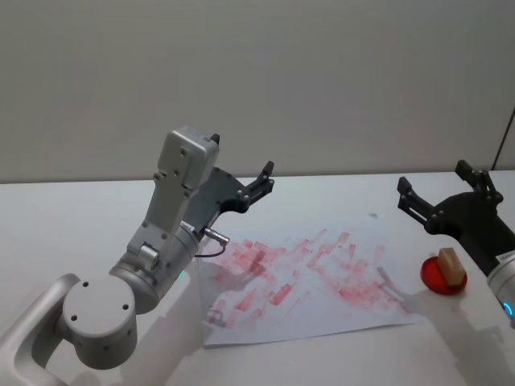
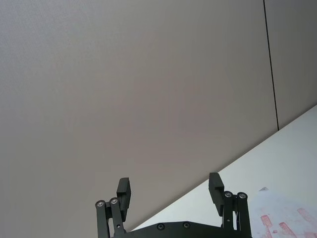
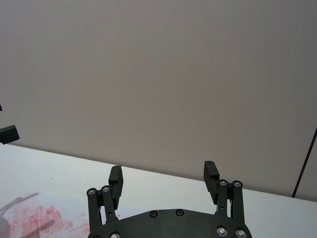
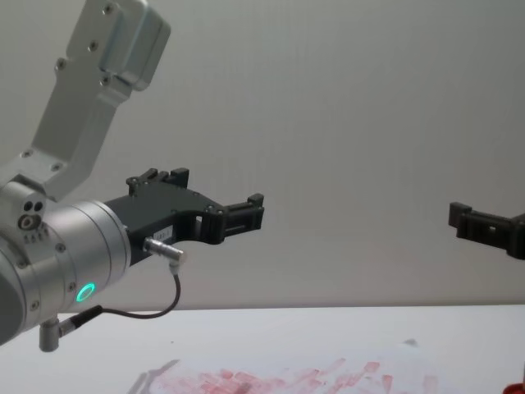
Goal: Use the one hand to pick up the stamp and affix it onto the A4 paper.
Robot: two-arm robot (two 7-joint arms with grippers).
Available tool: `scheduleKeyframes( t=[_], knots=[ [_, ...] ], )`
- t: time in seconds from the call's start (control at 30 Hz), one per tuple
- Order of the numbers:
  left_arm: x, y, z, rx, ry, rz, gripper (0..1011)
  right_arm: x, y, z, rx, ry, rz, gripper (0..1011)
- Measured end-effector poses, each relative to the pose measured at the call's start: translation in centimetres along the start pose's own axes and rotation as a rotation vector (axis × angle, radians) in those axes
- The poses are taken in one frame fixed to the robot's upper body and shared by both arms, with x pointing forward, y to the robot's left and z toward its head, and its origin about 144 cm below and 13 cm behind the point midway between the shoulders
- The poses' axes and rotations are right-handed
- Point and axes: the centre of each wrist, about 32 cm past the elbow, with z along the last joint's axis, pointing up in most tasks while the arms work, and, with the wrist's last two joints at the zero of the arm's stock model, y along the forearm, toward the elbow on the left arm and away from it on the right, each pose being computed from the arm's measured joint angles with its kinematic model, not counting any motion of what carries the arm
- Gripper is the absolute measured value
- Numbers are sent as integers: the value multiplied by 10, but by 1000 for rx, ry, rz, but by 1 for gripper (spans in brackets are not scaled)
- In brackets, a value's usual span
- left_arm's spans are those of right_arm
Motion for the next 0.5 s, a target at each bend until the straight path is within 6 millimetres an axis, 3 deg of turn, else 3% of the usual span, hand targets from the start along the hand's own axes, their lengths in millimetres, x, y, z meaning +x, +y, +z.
scheduleKeyframes(
  t=[0.5],
  knots=[
    [0,0,0,0,0,0,1001,0,0,0,0,0,0,1001]
  ],
)
